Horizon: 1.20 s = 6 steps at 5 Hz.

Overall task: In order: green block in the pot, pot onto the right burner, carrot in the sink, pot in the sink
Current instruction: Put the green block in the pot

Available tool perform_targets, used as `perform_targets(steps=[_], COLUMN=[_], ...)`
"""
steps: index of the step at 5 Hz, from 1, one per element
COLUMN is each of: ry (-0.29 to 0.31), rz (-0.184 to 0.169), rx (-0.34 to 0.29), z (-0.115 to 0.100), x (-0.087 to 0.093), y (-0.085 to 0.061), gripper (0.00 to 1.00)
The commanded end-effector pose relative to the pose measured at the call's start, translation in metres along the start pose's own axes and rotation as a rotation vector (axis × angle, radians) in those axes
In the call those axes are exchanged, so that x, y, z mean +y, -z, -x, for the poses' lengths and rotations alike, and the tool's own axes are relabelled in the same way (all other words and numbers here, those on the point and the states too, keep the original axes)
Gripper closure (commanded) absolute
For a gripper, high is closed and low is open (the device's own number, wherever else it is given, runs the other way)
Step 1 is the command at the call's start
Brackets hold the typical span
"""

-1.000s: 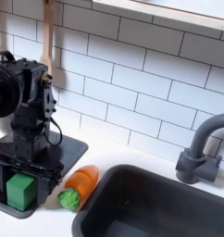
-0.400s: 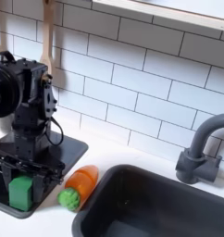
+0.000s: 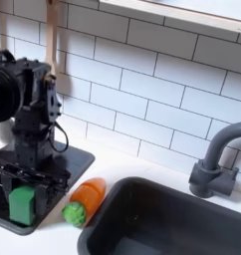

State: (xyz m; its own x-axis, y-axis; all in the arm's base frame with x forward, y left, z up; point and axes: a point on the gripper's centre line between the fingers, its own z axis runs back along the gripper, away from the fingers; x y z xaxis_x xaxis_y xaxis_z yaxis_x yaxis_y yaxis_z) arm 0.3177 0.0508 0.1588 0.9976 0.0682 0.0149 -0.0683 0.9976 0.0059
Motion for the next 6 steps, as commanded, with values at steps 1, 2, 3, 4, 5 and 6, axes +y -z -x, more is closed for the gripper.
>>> perform_targets(steps=[1,2,3,4,5,6], ry=[-0.003,-0.017,-0.058,-0.104,-0.134,-0.157], rz=[0.003,0.003,-0.007,-0.012,-0.021,-0.031], rx=[-0.056,-0.082,-0.12,-0.155,-0.182,-0.179], z=[-0.009,-0.016,-0.022,-0.027,-0.032,-0.042], x=[0.004,0.007,0.019,0.032,0.042,0.051], y=[-0.034,-0.047,-0.065,-0.078,-0.085,-0.079], gripper=[1.0,1.0,1.0,1.0,1.0,1.0])
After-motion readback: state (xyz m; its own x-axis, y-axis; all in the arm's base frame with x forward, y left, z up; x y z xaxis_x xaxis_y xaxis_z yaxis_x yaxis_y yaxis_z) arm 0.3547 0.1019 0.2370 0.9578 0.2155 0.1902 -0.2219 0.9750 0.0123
